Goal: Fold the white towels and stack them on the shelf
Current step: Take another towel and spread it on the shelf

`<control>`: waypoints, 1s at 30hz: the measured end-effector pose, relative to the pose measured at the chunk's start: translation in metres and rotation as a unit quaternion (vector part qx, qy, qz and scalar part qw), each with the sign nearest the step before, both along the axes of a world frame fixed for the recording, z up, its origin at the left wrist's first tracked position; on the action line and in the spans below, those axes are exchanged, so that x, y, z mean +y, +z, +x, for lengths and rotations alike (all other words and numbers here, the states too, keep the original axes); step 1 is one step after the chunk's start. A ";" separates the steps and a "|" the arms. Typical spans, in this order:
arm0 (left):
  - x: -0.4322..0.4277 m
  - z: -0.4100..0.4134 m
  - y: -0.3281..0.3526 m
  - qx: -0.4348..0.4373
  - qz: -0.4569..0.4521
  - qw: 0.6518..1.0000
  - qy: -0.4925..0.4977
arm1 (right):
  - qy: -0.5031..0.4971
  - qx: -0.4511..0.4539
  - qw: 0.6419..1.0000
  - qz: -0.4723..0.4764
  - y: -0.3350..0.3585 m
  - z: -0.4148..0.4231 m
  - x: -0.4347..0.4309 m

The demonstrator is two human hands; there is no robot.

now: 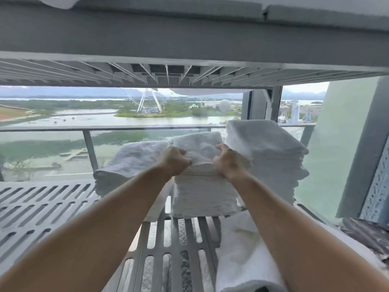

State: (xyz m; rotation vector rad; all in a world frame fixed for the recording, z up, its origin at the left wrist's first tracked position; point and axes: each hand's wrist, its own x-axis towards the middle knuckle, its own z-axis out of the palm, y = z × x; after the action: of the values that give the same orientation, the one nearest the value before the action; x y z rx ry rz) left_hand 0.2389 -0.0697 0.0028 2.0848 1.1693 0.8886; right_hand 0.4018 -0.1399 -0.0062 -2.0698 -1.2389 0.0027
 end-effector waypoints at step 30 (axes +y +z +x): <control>-0.062 -0.008 -0.057 0.080 0.172 0.976 0.107 | 0.028 -0.177 0.984 0.021 -0.011 0.003 -0.055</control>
State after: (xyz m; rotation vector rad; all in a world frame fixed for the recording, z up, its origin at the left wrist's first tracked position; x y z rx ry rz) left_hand 0.2308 -0.1319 -0.0539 2.3743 1.4295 1.1060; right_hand 0.4052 -0.1952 -0.0174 -2.0562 -1.4919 -0.3773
